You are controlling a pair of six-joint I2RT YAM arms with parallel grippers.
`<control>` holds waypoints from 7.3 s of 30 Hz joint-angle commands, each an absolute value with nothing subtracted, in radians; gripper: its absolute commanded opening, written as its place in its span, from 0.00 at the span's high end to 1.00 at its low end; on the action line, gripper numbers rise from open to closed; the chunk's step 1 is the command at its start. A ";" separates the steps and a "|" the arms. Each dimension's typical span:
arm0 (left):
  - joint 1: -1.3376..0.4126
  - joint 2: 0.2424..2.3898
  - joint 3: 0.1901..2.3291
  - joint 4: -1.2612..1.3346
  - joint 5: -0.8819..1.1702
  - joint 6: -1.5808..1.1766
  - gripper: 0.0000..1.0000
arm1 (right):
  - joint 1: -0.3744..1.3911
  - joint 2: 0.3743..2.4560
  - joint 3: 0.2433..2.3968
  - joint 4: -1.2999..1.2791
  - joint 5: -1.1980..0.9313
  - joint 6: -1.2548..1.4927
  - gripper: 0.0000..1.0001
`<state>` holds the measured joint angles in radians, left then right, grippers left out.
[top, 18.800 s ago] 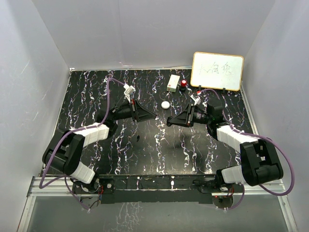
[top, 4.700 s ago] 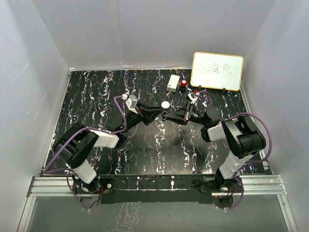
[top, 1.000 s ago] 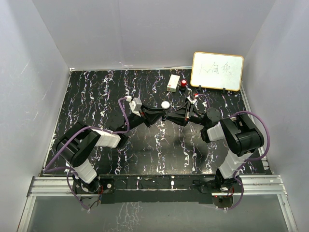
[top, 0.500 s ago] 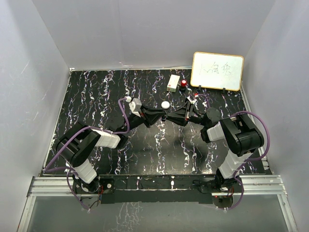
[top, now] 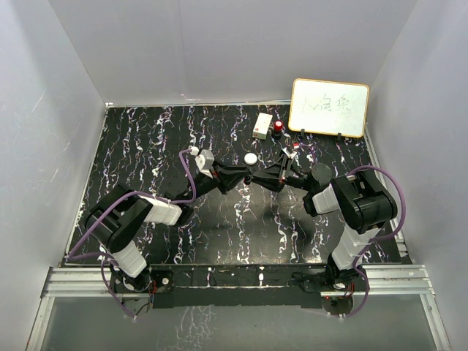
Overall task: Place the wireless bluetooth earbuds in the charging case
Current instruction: Place the earbud in the charging case.
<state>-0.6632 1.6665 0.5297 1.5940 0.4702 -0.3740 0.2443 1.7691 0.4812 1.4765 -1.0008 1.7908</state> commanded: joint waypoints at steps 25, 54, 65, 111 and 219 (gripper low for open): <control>-0.667 1.686 0.538 1.788 0.474 -0.365 1.00 | 0.247 1.750 0.504 1.813 -1.007 1.784 1.00; -0.667 1.642 0.558 1.787 0.475 -0.374 1.00 | 0.247 1.753 0.502 1.814 -1.018 1.755 1.00; -0.667 1.649 0.553 1.787 0.491 -0.389 1.00 | 0.248 1.747 0.503 1.815 -1.017 1.749 1.00; -0.668 1.645 0.522 1.787 0.479 -0.377 1.00 | 0.248 1.693 0.509 1.816 -1.024 1.735 1.00; -0.669 1.338 0.597 0.893 0.263 -0.186 0.01 | 0.248 1.672 0.491 1.815 -1.032 1.726 1.00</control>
